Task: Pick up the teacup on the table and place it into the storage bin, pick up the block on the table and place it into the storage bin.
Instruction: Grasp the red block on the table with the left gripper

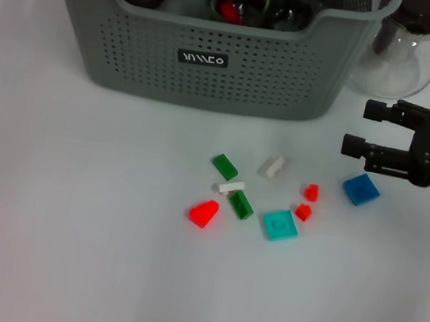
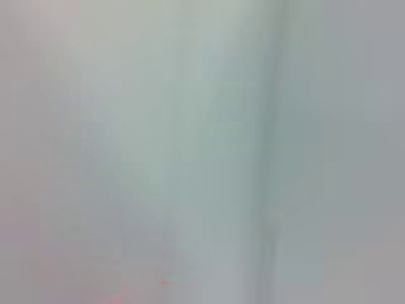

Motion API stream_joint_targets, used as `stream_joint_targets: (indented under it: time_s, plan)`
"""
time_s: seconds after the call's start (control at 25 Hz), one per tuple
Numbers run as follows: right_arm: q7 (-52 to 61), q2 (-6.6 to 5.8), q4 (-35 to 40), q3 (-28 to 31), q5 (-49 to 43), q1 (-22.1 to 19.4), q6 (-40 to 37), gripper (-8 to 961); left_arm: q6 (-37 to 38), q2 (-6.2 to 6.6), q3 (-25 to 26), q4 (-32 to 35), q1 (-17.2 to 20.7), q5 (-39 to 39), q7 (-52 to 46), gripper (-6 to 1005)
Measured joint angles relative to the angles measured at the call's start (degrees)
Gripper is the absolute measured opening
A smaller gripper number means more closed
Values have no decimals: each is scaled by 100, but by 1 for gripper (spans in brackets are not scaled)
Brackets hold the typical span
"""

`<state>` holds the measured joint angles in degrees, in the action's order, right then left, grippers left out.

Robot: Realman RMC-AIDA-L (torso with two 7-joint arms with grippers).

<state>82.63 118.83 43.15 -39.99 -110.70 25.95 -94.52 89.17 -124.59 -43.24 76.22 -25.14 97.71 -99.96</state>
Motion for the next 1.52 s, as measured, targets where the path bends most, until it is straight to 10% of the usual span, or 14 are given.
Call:
stream_joint_targets:
  time_s: [0.24, 0.72, 1.52]
  plan:
    - [45, -13, 0, 0, 3, 19, 15, 855, 1731, -11, 1066, -1579, 550, 472, 2346, 594]
    - [151, 0, -15, -10, -1, 76, 31, 855, -204, -11, 956, -5507, 107, 2196, 5610, 579]
    - [156, -4, -29, -17, -5, 30, 39, 856, -1644, -22, 1026, -6603, 120, 1494, 7316, 529]
